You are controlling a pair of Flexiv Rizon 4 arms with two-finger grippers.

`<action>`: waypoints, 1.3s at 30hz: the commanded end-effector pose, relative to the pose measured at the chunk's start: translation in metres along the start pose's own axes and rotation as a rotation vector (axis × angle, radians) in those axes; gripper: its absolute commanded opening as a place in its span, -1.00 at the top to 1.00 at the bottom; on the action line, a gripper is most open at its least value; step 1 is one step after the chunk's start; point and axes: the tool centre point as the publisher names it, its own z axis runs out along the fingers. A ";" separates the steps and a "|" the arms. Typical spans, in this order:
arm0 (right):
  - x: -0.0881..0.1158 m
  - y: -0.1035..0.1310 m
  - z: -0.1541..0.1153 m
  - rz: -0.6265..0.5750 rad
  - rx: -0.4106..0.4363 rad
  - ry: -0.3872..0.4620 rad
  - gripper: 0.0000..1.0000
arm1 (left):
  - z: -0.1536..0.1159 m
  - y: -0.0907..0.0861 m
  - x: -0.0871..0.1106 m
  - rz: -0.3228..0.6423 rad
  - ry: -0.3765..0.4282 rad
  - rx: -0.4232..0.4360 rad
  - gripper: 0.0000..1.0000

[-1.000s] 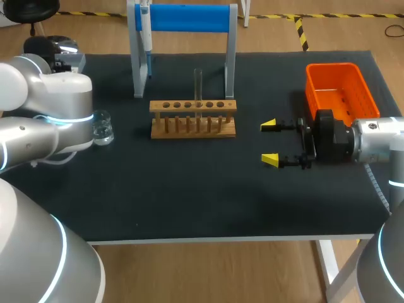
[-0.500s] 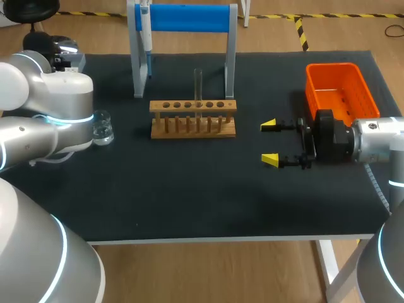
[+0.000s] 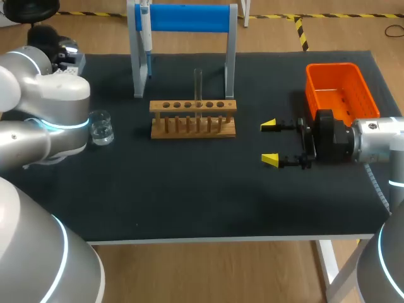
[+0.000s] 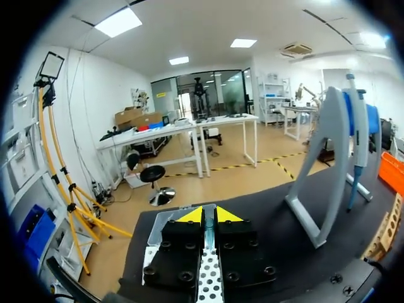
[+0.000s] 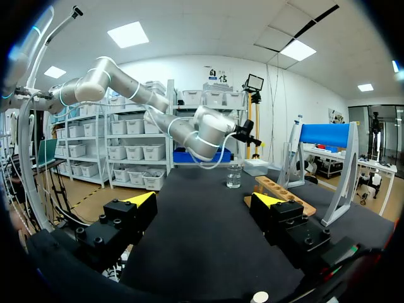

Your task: Invert the test tube, pick up the pipette, mount the tip to pipette, aspirate from beaker and dispense into the tube, eject the tip, return the pipette, and cap with the stopper.

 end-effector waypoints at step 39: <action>0.001 0.000 0.000 -0.001 0.000 -0.003 -1.00 | -0.171 -0.007 0.042 0.219 0.576 -0.118 1.00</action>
